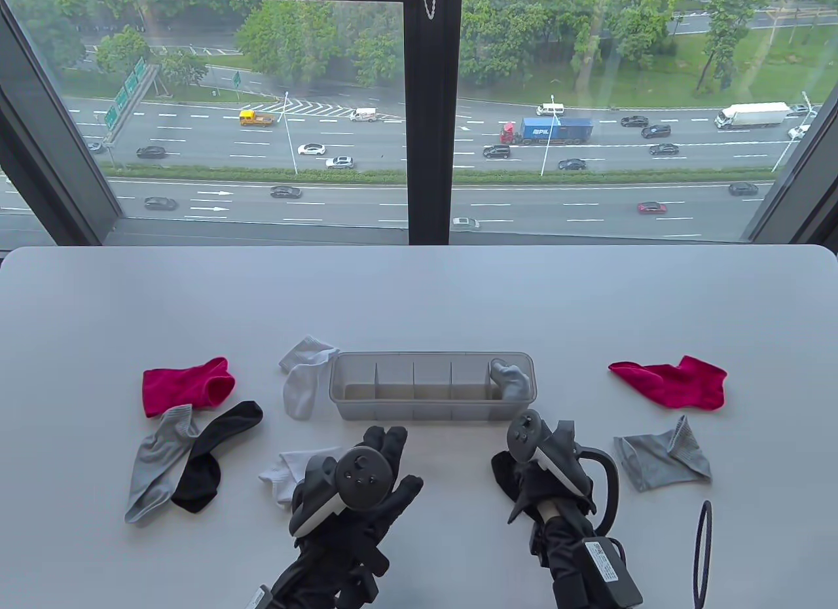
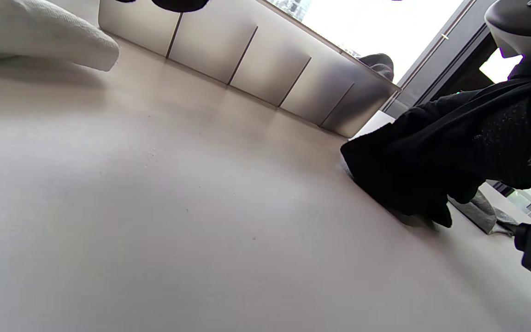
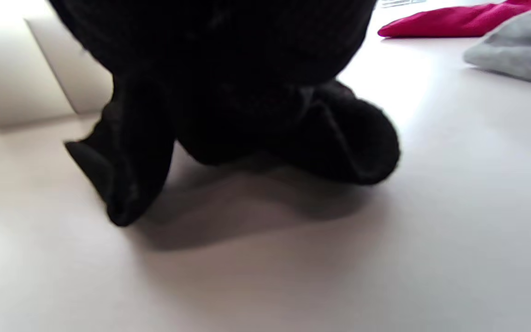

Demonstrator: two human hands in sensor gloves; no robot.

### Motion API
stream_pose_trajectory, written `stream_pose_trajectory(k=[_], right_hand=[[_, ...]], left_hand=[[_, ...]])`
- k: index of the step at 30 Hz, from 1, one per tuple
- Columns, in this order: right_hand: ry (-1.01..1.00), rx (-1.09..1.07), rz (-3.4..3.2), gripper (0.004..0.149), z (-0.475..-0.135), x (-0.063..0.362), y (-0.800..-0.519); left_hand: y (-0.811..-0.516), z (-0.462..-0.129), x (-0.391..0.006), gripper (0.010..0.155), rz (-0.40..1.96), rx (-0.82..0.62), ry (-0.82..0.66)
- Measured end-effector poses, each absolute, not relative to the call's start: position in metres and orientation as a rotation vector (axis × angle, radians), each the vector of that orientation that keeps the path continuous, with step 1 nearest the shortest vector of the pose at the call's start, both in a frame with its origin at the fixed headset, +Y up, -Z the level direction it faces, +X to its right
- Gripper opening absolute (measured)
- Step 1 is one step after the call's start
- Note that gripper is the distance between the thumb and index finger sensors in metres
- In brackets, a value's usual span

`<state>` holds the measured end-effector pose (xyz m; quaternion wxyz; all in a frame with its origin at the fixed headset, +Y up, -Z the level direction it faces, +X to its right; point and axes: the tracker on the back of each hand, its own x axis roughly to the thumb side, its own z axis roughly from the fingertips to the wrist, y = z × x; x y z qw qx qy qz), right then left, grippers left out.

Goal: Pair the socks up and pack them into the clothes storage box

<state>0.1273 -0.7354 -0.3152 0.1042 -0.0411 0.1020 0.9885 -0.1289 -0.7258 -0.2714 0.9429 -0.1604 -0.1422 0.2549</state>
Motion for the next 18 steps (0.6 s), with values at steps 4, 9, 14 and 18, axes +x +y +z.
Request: stream_pose_trajectory(k=[4,9,14,18], right_hand=[[0.16,0.256,2.595,0.041,-0.295,0.071,-0.707],[0.252,0.475,2.309,0.043,-0.276,0.035,-0.696],[0.002,0.332,2.342,0.057,-0.28,0.063,-0.695],[0.368,0.485,2.175,0.096,-0.294,0.081,-0.714]], left_hand=[[-0.743,-0.275,-0.14,0.081,0.977,-0.49,-0.263],[-0.751,-0.277,-0.151,0.08,1.541,-0.458,-0.195],[-0.737,-0.28,-0.157,0.053,1.417,-0.221,-0.233],[-0.729,-0.278,-0.151,0.051,1.462,-0.225,-0.326]])
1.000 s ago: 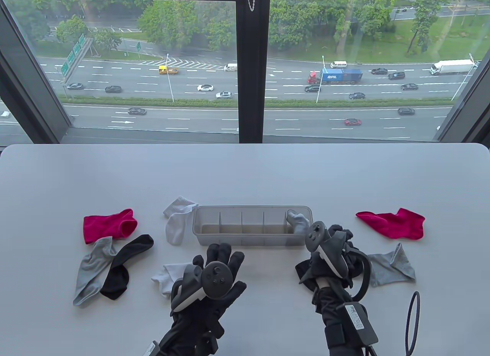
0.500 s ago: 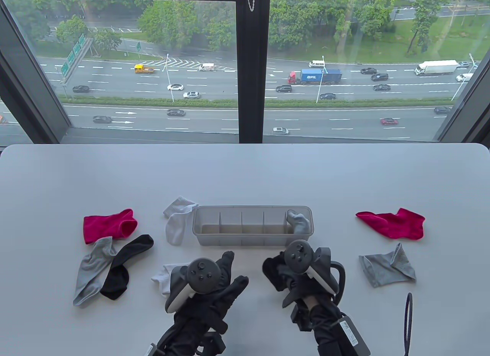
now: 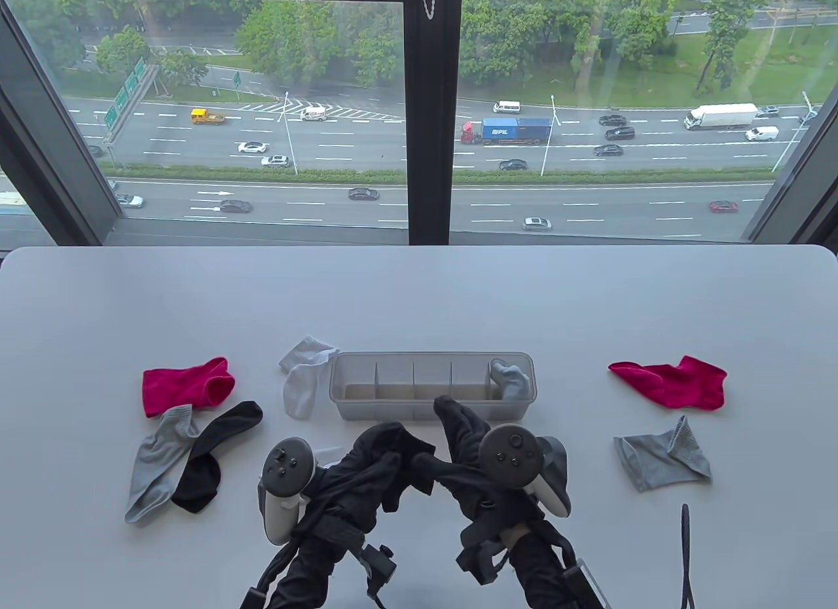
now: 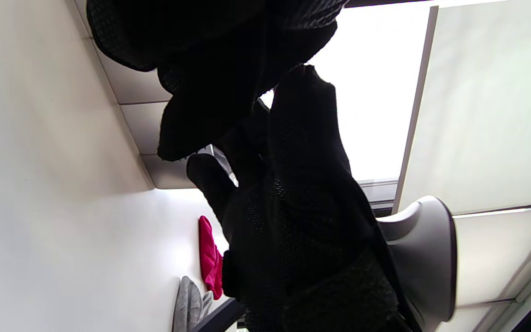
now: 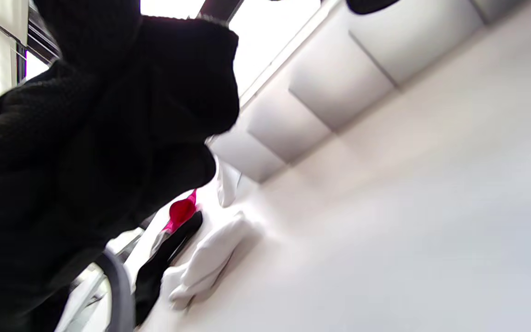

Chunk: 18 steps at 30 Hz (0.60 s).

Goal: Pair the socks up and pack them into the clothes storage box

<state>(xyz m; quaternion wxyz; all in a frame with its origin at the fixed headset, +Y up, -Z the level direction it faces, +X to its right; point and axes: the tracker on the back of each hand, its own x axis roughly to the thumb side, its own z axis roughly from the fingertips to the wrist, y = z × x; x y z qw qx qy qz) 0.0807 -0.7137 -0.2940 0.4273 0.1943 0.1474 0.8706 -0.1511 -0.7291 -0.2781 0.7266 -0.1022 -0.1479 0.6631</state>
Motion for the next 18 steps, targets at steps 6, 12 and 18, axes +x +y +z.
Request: stream_pose_trajectory(k=[6,12,18], right_hand=[[0.276,0.266,2.063,0.041,-0.298,0.086,-0.717],[-0.013,0.03,1.972,0.041,-0.295,0.121,-0.706],[-0.029,0.116,1.949,0.041,-0.295,0.125,-0.696]], left_hand=[[-0.719,-0.273,-0.153,0.051,1.314,-0.133,-0.249],[-0.72,-0.276,-0.172,0.043,0.808,-0.093,-0.003],[-0.715,-0.276,-0.167,0.068,0.802,-0.087,-0.224]])
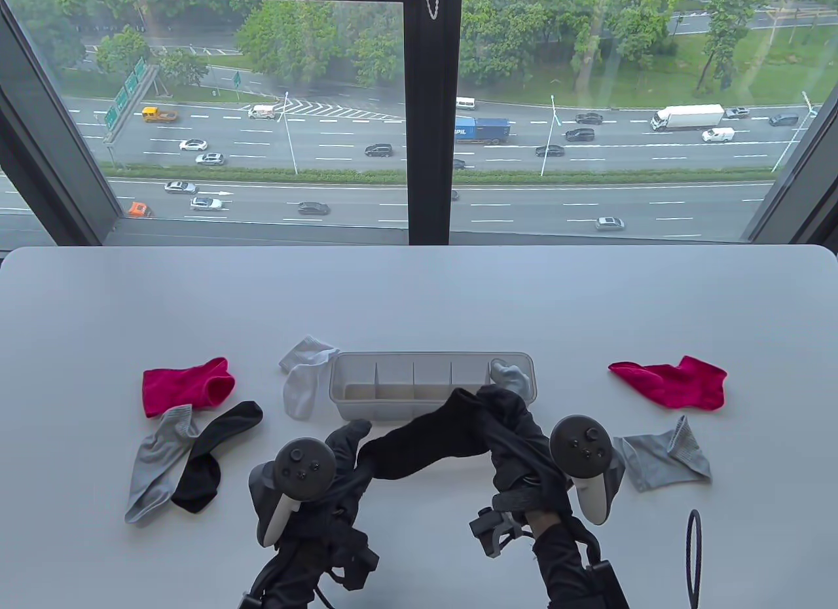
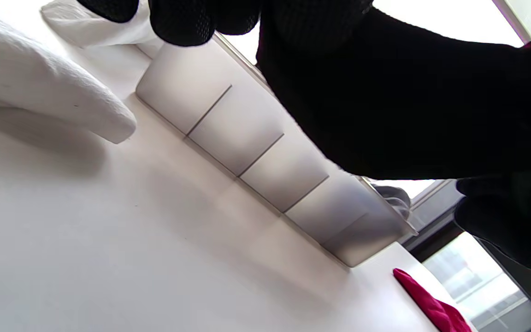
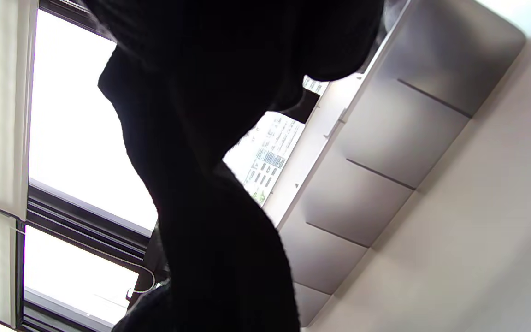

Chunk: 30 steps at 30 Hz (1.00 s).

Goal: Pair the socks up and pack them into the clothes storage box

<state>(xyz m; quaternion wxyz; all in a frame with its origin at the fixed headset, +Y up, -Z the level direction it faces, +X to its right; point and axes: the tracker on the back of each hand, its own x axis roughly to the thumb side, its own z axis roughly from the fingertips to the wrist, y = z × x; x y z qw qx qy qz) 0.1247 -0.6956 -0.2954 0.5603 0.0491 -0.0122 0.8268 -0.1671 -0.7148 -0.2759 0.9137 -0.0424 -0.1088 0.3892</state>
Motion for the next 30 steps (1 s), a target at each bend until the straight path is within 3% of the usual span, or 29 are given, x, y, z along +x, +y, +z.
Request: stream_pose_trajectory(k=[1,3,5,6,8,11,14,17,20,22,25,26,30], right_hand=[[0.021,0.184,1.951,0.041,-0.296,0.119,-0.692],[0.109,0.306,1.983,0.04,-0.294,0.108,-0.688],[0.161,0.403,2.005,0.04,-0.291,0.097,-0.682],[0.204,0.452,2.004,0.041,-0.289,0.093,-0.678],[0.249,0.492,2.008,0.041,-0.286,0.092,-0.672],[0.267,0.446,2.113,0.041,-0.288,0.095,-0.674],[0.35,0.383,2.383,0.043,-0.297,0.091,-0.699],[0.39,0.23,2.662,0.064,-0.297,0.079,-0.737],[0.613,0.43,2.885,0.066,-0.29,0.062,-0.738],[0.638,0.514,2.859,0.063,-0.285,0.051,-0.736],[1.001,0.474,2.663,0.063,-0.283,0.043,-0.755],[1.028,0.432,2.649,0.065,-0.282,0.043,-0.758],[0.666,0.472,2.817,0.068,-0.285,0.052,-0.755]], left_hand=[[-0.711,-0.275,-0.161,0.073,0.885,-0.088,-0.347],[-0.703,-0.271,-0.152,0.083,0.967,-0.068,-0.397],[-0.695,-0.268,-0.143,0.083,0.995,-0.081,-0.439],[-0.692,-0.266,-0.14,0.077,1.002,-0.058,-0.435],[-0.69,-0.266,-0.14,0.046,1.021,-0.004,-0.397],[-0.695,-0.271,-0.138,0.043,1.008,-0.183,-0.422],[-0.716,-0.276,-0.13,0.048,0.855,-0.306,-0.32],[-0.735,-0.278,-0.124,0.068,0.481,-0.38,-0.216],[-0.735,-0.278,-0.125,0.075,0.156,-0.358,-0.166],[-0.731,-0.279,-0.131,0.075,0.121,-0.314,-0.138],[-0.72,-0.281,-0.153,0.076,0.19,-0.275,-0.054],[-0.717,-0.282,-0.161,0.076,0.202,-0.266,-0.025],[-0.712,-0.29,-0.218,0.075,0.102,-0.229,0.255]])
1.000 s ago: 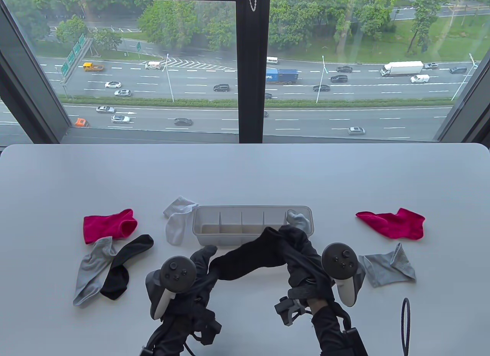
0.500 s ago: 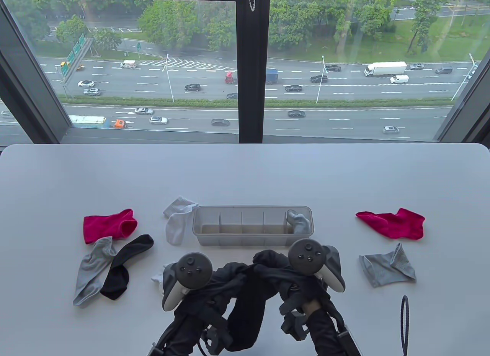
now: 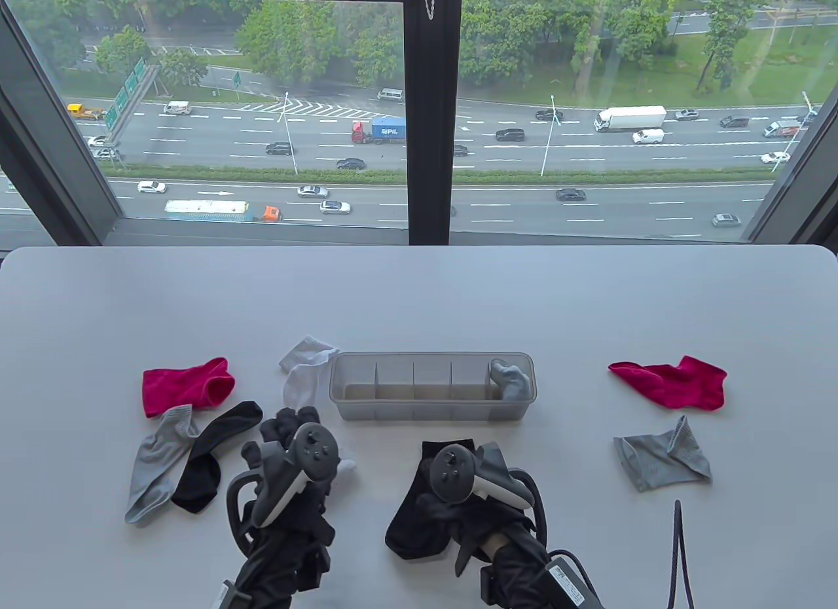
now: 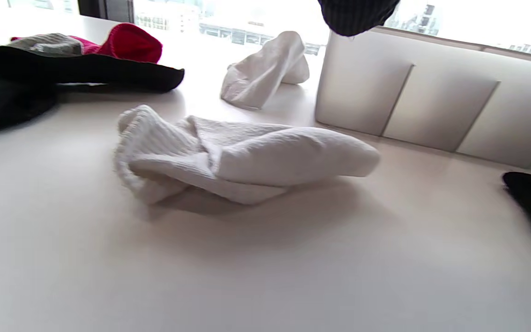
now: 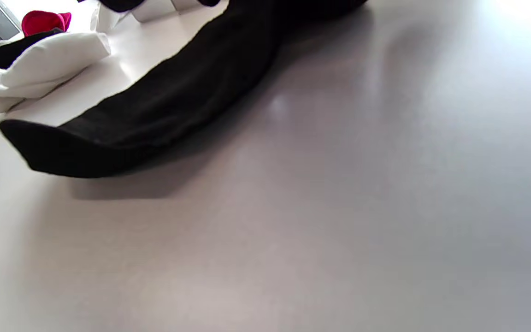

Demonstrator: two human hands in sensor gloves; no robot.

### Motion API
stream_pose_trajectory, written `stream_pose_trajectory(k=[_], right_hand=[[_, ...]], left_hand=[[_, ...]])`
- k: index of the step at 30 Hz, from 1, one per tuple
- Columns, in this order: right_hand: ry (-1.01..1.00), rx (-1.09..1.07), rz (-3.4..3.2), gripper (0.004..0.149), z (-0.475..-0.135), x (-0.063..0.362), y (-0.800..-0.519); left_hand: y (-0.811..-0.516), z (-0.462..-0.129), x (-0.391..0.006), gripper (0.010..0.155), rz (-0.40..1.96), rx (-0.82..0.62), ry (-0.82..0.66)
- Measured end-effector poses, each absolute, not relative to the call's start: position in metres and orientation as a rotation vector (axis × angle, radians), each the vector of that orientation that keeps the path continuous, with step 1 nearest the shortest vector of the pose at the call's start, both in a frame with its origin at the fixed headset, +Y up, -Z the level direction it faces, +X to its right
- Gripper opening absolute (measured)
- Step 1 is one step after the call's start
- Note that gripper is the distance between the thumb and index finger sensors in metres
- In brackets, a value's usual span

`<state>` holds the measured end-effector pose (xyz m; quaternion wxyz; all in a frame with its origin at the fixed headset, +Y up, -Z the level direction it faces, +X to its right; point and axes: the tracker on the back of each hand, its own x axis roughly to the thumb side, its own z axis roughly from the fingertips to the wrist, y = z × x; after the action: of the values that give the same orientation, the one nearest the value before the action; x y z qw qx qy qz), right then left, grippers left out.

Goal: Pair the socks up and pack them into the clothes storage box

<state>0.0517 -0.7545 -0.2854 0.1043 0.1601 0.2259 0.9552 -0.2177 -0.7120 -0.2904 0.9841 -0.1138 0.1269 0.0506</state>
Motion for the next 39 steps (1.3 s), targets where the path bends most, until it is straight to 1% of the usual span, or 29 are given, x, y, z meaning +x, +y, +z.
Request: stream_pose_trajectory(k=[2,4,7,10,12,13,14,16,18,21,23,25,26,27,28,29,30,31,32,33,34,36,38,39], right_hand=[[0.571,0.458,2.831,0.068,-0.287,0.056,-0.748],[0.536,0.425,2.804,0.069,-0.287,0.059,-0.746],[0.537,0.412,2.801,0.069,-0.288,0.061,-0.745],[0.516,0.405,2.82,0.069,-0.288,0.062,-0.744],[0.507,0.4,2.814,0.069,-0.288,0.064,-0.743],[0.504,0.397,2.809,0.069,-0.289,0.064,-0.743],[0.504,0.396,2.805,0.069,-0.289,0.065,-0.743],[0.518,0.394,2.786,0.069,-0.29,0.066,-0.744],[0.517,0.391,2.778,0.069,-0.29,0.066,-0.744],[0.474,0.4,2.773,0.069,-0.289,0.066,-0.74],[0.448,0.42,2.748,0.072,-0.288,0.063,-0.735],[0.465,0.476,2.666,0.077,-0.286,0.056,-0.729],[0.47,0.505,2.628,0.079,-0.284,0.053,-0.727],[0.476,0.552,2.574,0.082,-0.282,0.048,-0.724],[0.476,0.584,2.538,0.084,-0.28,0.044,-0.721],[0.467,0.629,2.495,0.085,-0.277,0.039,-0.717],[0.452,0.653,2.479,0.087,-0.275,0.035,-0.714],[0.414,0.676,2.473,0.088,-0.272,0.031,-0.71],[0.375,0.688,2.477,0.089,-0.269,0.028,-0.708],[0.346,0.709,2.494,0.09,-0.267,0.026,-0.705],[0.338,0.731,2.517,0.092,-0.266,0.024,-0.704],[0.3,0.729,2.531,0.089,-0.265,0.025,-0.704],[0.26,0.679,2.493,0.083,-0.266,0.029,-0.708],[0.222,0.619,2.449,0.077,-0.268,0.035,-0.709]], left_hand=[[-0.716,-0.294,-0.245,0.075,0.053,-0.222,0.385],[-0.723,-0.296,-0.269,0.075,0.049,-0.229,0.506],[-0.74,-0.295,-0.295,0.075,0.086,-0.328,0.622],[-0.754,-0.295,-0.303,0.077,0.107,-0.401,0.642],[-0.765,-0.296,-0.307,0.078,0.13,-0.502,0.634],[-0.766,-0.295,-0.307,0.077,0.089,-0.527,0.66],[-0.765,-0.295,-0.307,0.074,0.09,-0.495,0.659],[-0.764,-0.295,-0.308,0.062,0.08,-0.416,0.654],[-0.761,-0.294,-0.307,0.058,0.084,-0.42,0.635],[-0.748,-0.294,-0.303,0.055,0.189,-0.349,0.567],[-0.731,-0.294,-0.296,0.055,0.254,-0.249,0.505],[-0.707,-0.291,-0.285,0.055,0.399,-0.118,0.396],[-0.699,-0.29,-0.281,0.055,0.465,-0.085,0.343],[-0.688,-0.288,-0.274,0.055,0.584,-0.067,0.267],[-0.682,-0.286,-0.269,0.055,0.672,-0.069,0.223],[-0.676,-0.284,-0.26,0.055,0.809,-0.089,0.141],[-0.675,-0.283,-0.254,0.055,0.89,-0.116,0.084],[-0.674,-0.282,-0.243,0.055,0.987,-0.171,0.011],[-0.675,-0.282,-0.234,0.055,1.035,-0.229,-0.043],[-0.677,-0.281,-0.221,0.055,1.074,-0.297,-0.123],[-0.679,-0.281,-0.209,0.055,1.084,-0.331,-0.154],[-0.682,-0.281,-0.191,0.055,1.082,-0.36,-0.193],[-0.686,-0.28,-0.176,0.056,1.116,-0.366,-0.259],[-0.688,-0.279,-0.17,0.057,1.141,-0.357,-0.273]])
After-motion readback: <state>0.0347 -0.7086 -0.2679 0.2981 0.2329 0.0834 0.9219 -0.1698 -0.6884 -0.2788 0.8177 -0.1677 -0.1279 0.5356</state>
